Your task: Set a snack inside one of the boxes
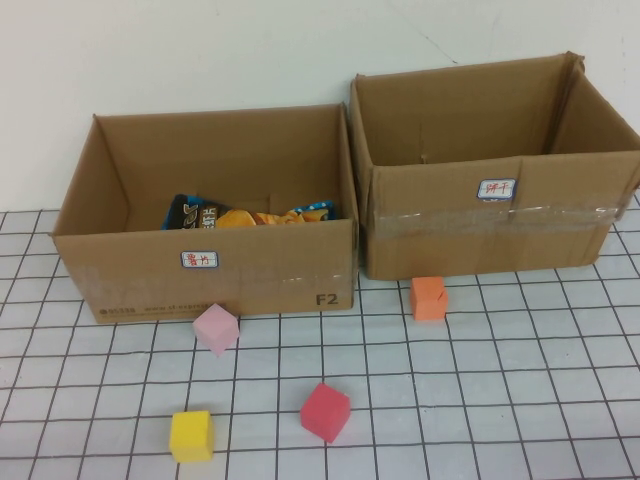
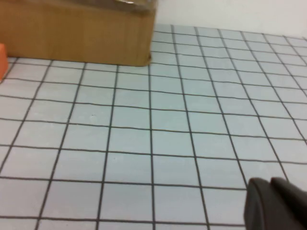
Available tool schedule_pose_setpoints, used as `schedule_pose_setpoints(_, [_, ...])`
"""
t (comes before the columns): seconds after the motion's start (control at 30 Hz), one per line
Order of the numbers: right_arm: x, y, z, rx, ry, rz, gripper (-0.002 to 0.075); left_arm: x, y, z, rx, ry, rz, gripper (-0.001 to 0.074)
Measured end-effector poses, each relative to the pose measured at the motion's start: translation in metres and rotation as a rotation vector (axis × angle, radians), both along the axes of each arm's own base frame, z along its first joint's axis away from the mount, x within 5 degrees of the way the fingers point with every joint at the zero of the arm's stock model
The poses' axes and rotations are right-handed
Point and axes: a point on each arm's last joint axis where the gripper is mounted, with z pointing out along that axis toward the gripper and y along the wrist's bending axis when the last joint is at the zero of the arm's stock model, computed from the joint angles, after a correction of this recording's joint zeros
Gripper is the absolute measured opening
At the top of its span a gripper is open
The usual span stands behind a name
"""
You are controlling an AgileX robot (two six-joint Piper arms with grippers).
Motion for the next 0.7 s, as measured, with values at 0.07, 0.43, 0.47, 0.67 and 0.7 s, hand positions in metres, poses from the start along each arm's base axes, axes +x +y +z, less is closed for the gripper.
schedule_pose_setpoints(0.07, [-0.0006,-0.0007,-0.0016,0.004,0.018,-0.014,0.0001,0.0000,0.0000,0.0000,-0.001,0.000,0.000,-0.0001])
schedule_pose_setpoints(0.43, [-0.0019,-0.0010,-0.0041,0.052,0.054,-0.035,0.0001,0.0000,-0.0001,0.0000,-0.007,0.001,0.002,-0.0001])
schedule_pose_setpoints(0.47, [-0.0019,-0.0010,-0.0039,0.052,0.053,-0.035,0.0001,0.0000,-0.0001,0.0000,-0.007,0.001,0.002,-0.0001])
schedule_pose_setpoints(0.67, [-0.0023,-0.0008,-0.0037,0.062,0.061,-0.036,0.0001,0.0000,-0.0001,0.0000,-0.007,0.001,0.002,-0.0001])
schedule_pose_setpoints(0.7, [-0.0024,-0.0008,-0.0038,0.062,0.063,-0.037,0.0001,0.0000,-0.0001,0.0000,-0.008,0.001,0.002,-0.0001])
